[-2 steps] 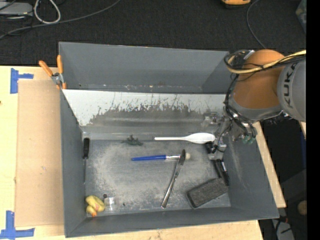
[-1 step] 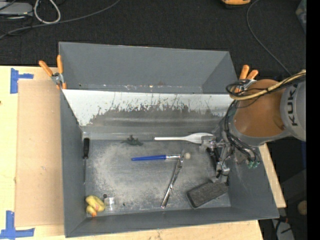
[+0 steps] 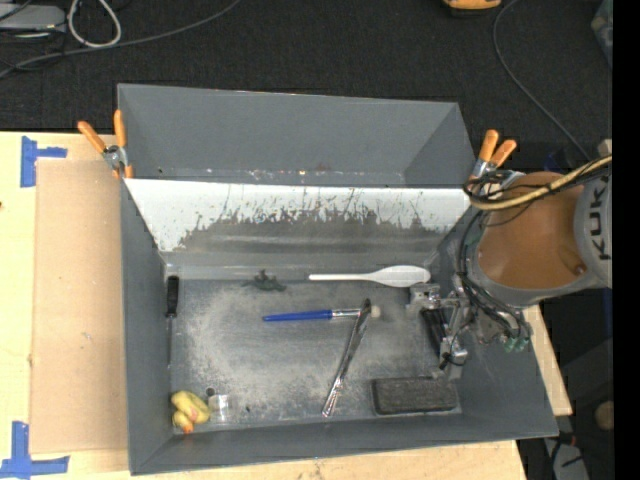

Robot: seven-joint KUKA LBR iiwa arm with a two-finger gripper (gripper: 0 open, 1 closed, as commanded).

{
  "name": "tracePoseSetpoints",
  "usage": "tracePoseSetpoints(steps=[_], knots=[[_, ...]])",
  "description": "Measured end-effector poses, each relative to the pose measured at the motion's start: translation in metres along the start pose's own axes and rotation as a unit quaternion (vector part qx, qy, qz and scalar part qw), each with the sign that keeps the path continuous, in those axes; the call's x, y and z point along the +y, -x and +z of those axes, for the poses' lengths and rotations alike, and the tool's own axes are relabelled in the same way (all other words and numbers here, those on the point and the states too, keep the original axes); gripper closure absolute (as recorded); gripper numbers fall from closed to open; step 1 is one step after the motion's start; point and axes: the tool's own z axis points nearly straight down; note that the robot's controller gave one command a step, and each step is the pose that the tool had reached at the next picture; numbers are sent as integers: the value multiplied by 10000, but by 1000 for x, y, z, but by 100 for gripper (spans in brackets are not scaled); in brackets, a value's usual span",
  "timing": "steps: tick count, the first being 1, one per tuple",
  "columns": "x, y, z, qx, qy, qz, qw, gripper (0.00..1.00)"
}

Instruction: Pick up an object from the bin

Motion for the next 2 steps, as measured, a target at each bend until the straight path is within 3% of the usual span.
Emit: tracePoseSetpoints(steps=[1, 2], knots=[[-6, -51, 4, 29, 8, -857, 9963, 0], [-5, -38, 38, -35, -7, -709, 9975, 0]])
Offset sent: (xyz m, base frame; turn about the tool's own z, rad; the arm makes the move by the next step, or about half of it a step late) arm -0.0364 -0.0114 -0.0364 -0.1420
